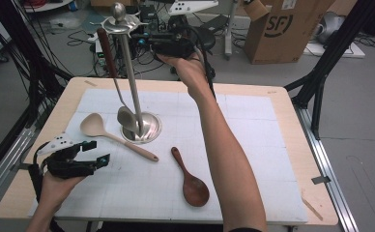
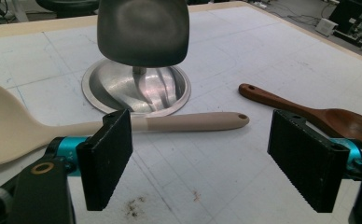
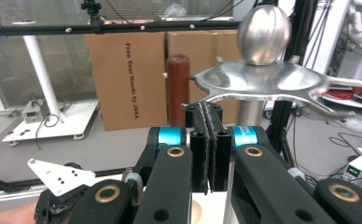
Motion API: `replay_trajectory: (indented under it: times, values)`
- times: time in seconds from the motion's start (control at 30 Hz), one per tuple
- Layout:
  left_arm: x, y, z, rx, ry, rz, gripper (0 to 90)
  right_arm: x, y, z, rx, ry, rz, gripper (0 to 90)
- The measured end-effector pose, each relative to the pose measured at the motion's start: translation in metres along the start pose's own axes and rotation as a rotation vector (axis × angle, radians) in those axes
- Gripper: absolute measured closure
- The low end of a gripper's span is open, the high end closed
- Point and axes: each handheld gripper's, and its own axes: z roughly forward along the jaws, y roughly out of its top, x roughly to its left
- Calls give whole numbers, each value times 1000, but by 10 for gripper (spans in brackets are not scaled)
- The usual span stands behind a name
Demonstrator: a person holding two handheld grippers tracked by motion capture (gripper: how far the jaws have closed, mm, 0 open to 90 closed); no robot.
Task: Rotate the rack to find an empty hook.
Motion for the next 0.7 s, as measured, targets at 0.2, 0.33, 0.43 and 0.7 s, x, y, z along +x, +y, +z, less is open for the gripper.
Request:
replay_trajectory:
  times: [0.2,0.33,0.43,0.7]
  values:
    - [0,0,0,0,0,0,227,4,2,8,8,19,-15,895]
    - [0,0,0,0,-1,-1,226,5,3,13,5,29,-19,895]
    - [0,0,0,-1,0,-2,227,6,3,16,9,34,-18,895]
    - [0,0,0,0,-2,0,226,9,7,25,19,46,-27,895]
